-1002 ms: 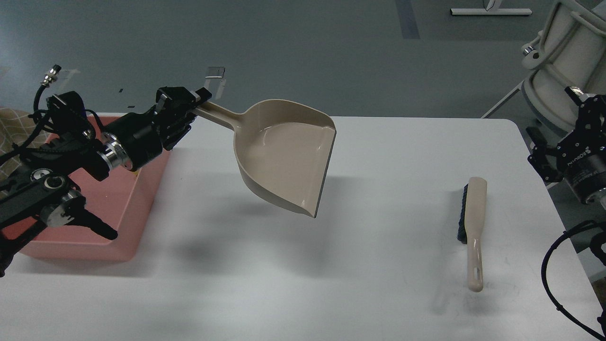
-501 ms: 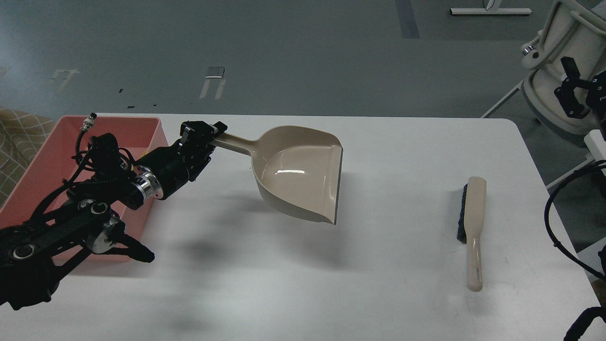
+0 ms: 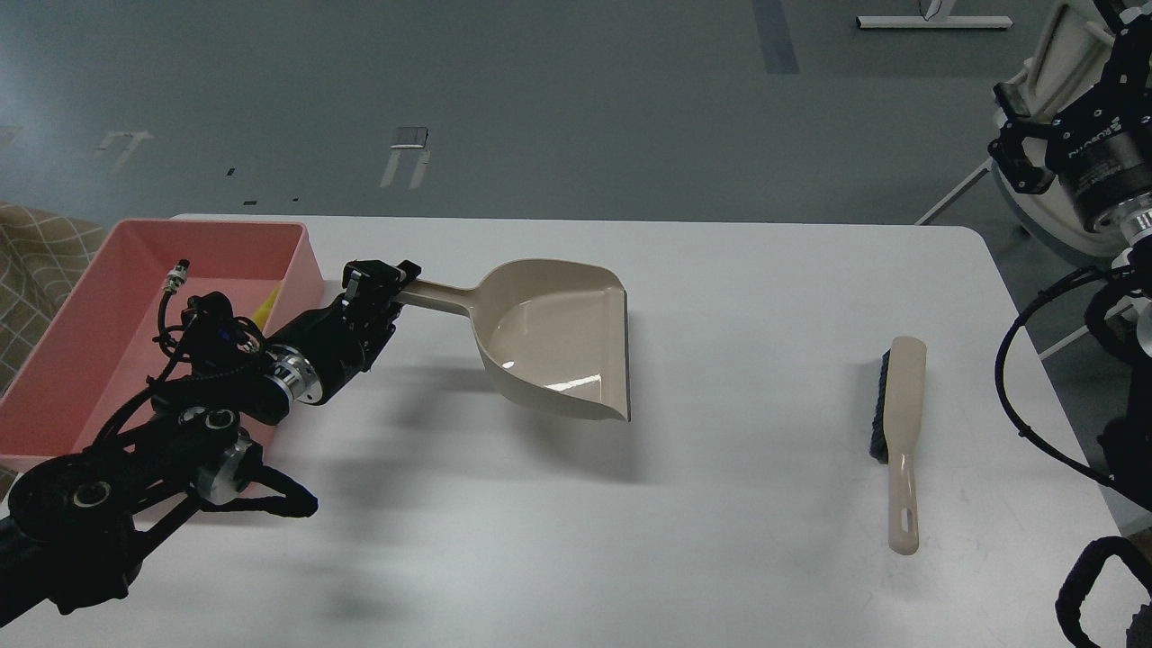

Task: Sweep and dump garbage into bin
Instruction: 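Lower the empty dustpan back onto the table with the left gripper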

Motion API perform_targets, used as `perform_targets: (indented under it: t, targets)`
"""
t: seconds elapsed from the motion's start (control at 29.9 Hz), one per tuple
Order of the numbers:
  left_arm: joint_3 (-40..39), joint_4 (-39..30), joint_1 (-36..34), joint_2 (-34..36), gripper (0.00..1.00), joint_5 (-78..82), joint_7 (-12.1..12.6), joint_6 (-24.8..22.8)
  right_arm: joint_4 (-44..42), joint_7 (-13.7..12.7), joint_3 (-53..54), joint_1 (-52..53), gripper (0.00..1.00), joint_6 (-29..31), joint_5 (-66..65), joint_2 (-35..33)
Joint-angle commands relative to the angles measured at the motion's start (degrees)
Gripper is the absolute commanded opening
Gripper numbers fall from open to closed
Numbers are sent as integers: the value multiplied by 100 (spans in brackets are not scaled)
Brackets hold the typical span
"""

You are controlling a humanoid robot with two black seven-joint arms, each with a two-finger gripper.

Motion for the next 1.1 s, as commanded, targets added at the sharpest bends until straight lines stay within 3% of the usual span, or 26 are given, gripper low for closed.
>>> perform_targets:
  t: [0.0, 0.37, 0.43, 0.94, 1.04, 1.07]
  targets:
    - [19, 15, 66, -106, 1, 23, 30, 75, -3, 0, -2, -12, 100, 0, 0, -11]
    - [80, 76, 83, -133, 3, 40, 56, 128, -3, 0, 7, -65, 100, -9, 0, -11]
    - [89, 76, 83, -133, 11, 40, 47, 136, -3, 0, 7, -56, 100, -9, 0, -20]
    - [89, 85, 136, -133, 31, 102, -5, 128, 6, 0, -2, -91, 100, 9, 0, -81]
    - [89, 76, 145, -124, 38, 137, -14, 119, 6, 0, -2, -91, 100, 9, 0, -81]
    - [80, 76, 179, -124, 45, 137, -14, 110, 6, 0, -2, -91, 100, 18, 0, -81]
